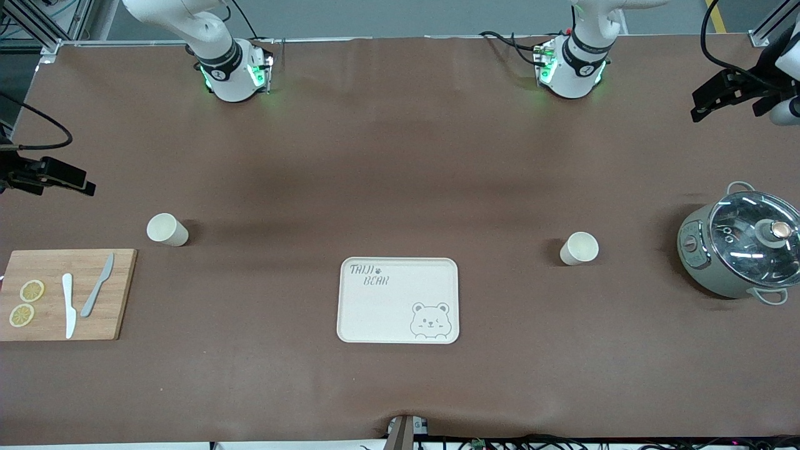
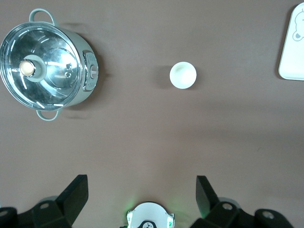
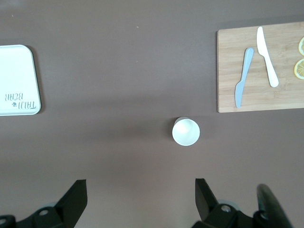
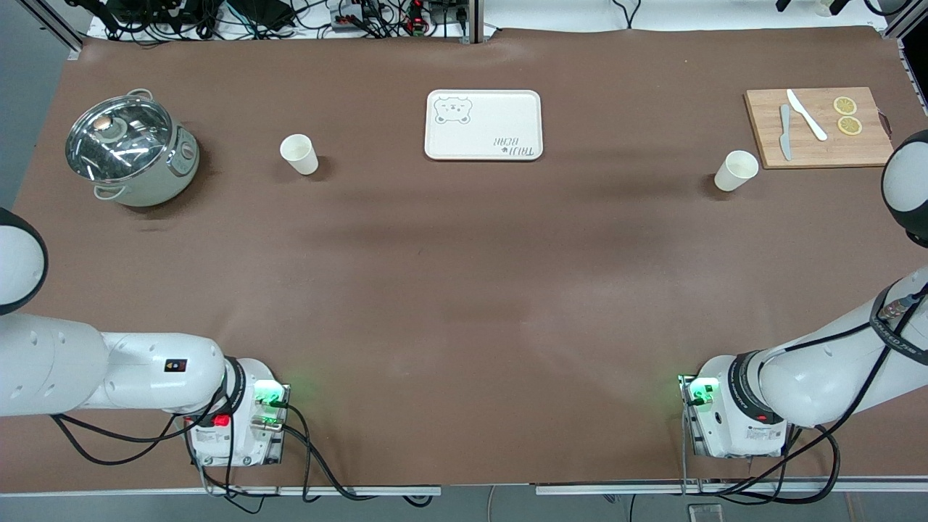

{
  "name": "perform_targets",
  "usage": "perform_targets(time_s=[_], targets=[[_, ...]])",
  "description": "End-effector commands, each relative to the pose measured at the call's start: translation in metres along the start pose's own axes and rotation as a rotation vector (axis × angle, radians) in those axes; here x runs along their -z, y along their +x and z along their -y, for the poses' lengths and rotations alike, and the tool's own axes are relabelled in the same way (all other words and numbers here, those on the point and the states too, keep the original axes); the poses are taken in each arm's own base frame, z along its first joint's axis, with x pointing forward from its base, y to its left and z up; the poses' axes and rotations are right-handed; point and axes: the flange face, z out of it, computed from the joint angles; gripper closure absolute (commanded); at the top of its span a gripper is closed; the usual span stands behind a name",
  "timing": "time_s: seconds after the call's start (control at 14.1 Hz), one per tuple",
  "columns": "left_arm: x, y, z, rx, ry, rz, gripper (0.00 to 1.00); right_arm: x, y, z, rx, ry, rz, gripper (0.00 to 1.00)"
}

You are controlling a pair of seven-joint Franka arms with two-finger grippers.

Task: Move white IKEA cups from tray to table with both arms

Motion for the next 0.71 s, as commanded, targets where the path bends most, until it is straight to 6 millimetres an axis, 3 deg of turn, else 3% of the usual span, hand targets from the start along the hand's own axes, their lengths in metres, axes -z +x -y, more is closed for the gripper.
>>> perform_targets(time_s=[0.0, 0.43, 0.64], targets=[[0.004, 0.0, -0.004, -0.014, -0.028, -0.019, 0.0, 0.013, 0.001, 0.006, 0.009, -0.032, -0.013, 0.0], [0.001, 0.001, -0.004, -0.013, -0.028, -0.017, 0.0, 0.014, -0.007, 0.019, 0.026, -0.03, 0.02, 0.0], [0.002, 0.0, -0.004, -0.013, -0.028, -0.019, 0.0, 0.018, -0.014, 0.01, 0.015, -0.048, 0.029, 0.0]])
